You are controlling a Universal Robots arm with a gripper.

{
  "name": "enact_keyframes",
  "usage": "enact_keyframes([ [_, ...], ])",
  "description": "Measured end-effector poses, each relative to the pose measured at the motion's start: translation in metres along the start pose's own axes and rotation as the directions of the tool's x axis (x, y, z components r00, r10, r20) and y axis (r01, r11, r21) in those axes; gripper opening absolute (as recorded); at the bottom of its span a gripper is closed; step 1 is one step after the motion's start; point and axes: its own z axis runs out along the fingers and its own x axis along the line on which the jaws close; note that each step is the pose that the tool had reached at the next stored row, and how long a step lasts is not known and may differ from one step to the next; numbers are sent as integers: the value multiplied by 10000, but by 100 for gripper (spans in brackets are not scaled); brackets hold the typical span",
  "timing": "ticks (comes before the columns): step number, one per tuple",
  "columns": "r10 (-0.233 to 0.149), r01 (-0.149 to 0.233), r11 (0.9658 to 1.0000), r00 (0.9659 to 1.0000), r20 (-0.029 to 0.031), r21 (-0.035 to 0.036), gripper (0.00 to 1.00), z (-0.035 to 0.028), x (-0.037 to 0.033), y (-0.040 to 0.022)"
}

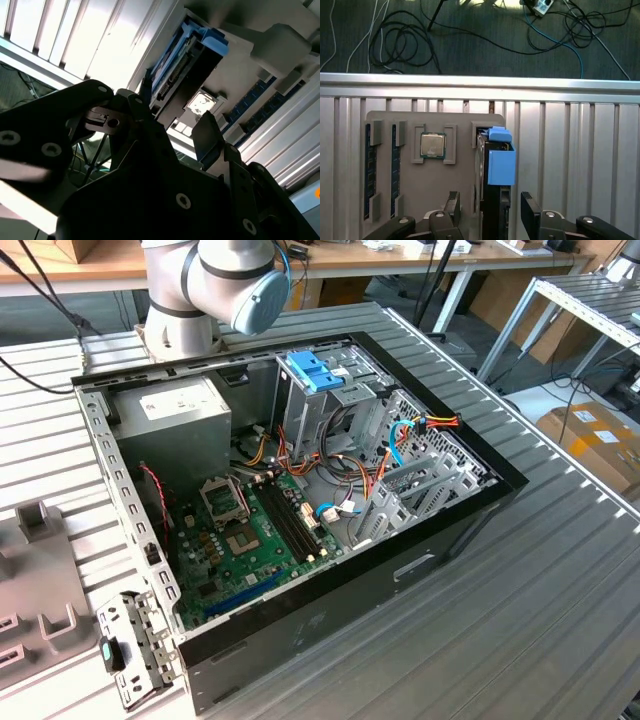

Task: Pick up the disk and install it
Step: 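Pick up the disk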

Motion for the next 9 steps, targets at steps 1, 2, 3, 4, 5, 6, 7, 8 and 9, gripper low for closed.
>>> enact_keyframes([
  [1,0,0,10000,10000,0,1,60,16,0,0],
  [2,0,0,10000,10000,0,1,60,38,0,0],
  [3,0,0,10000,10000,0,1,60,52,0,0],
  [4,0,0,10000,10000,0,1,60,68,-1,1],
  [5,0,0,10000,10000,0,0,60,84,0,1],
  [6,0,0,10000,10000,0,1,60,104,-1,1],
  [7,0,0,10000,10000,0,1,60,121,-1,1],
  [8,0,0,10000,10000,0,1,60,139,-1,1],
  [9,0,0,10000,10000,1,1,60,151,-1,1],
])
